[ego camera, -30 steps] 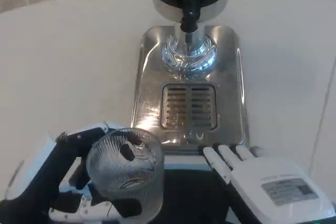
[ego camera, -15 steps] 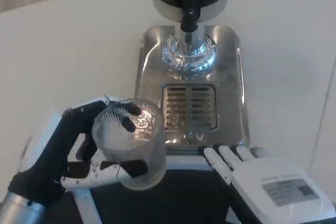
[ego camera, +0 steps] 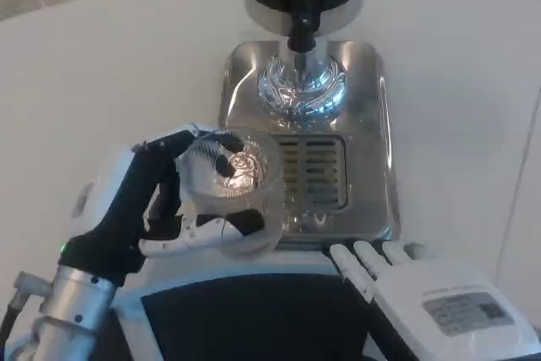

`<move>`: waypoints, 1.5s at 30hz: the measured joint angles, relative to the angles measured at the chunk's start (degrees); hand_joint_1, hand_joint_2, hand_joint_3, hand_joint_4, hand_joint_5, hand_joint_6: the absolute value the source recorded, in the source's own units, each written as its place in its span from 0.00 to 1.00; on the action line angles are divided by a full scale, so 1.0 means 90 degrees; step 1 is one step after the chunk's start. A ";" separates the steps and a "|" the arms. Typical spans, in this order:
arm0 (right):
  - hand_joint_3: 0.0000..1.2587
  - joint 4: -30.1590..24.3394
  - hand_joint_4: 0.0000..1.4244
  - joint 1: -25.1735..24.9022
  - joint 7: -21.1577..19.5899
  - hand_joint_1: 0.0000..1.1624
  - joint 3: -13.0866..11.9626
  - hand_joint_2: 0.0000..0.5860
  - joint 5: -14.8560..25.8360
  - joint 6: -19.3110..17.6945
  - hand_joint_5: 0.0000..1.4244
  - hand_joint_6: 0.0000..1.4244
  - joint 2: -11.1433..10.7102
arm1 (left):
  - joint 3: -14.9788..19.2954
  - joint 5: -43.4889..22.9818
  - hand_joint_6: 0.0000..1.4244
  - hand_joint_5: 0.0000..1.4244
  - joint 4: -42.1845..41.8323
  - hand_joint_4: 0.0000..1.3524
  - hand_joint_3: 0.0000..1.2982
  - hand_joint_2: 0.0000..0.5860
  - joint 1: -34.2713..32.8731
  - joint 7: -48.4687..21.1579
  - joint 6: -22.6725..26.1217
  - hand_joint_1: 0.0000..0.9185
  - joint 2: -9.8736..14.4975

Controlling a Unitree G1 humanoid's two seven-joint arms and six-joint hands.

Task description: Grasp the cup under the faucet to collect the drink, then remove the cup.

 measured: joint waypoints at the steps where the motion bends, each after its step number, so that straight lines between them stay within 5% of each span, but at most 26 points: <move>1: 0.00 -0.0001 0.00 0.0004 0.0010 0.44 0.0000 0.88 -0.0011 0.0000 0.00 0.00 0.0000 | -0.0062 0.0043 1.00 0.97 0.0131 0.85 0.72 0.01 -0.0108 0.0099 -0.0002 0.67 -0.0030; 30: 0.00 -0.0004 0.00 0.0080 0.0097 0.44 -0.0272 0.88 -0.0007 0.0006 0.00 0.00 0.0019 | -0.1446 0.1016 1.00 0.97 0.3419 0.84 0.72 0.01 -0.2750 0.2017 0.0455 0.67 -0.0507; 32: 0.00 -0.0004 0.00 0.0080 0.0097 0.44 -0.0318 0.88 0.0004 0.0006 0.00 0.00 0.0021 | -0.1531 0.1028 1.00 0.94 0.3598 0.80 0.71 0.00 -0.2895 0.2204 0.0525 0.67 -0.0510; 37: 0.00 -0.0004 0.00 0.0073 0.0160 0.44 -0.0371 0.88 0.0020 0.0008 0.00 0.00 0.0023 | -0.1657 0.1214 0.94 0.72 0.3762 0.51 0.57 0.00 -0.2987 0.2704 0.0632 0.66 -0.0509; 41: 0.00 -0.0004 0.00 0.0001 0.0264 0.43 -0.0407 0.87 0.0028 0.0025 0.00 0.00 0.0024 | -0.1774 0.1246 0.80 0.54 0.3893 0.30 0.40 0.09 -0.3080 0.2897 0.0666 0.45 -0.0462; 45: 0.00 -0.0004 0.00 -0.0128 0.0395 0.43 -0.0441 0.87 0.0079 0.0062 0.00 0.00 0.0029 | -0.1900 0.1295 0.70 0.45 0.3972 0.24 0.33 0.11 -0.3122 0.3009 0.0666 0.40 -0.0381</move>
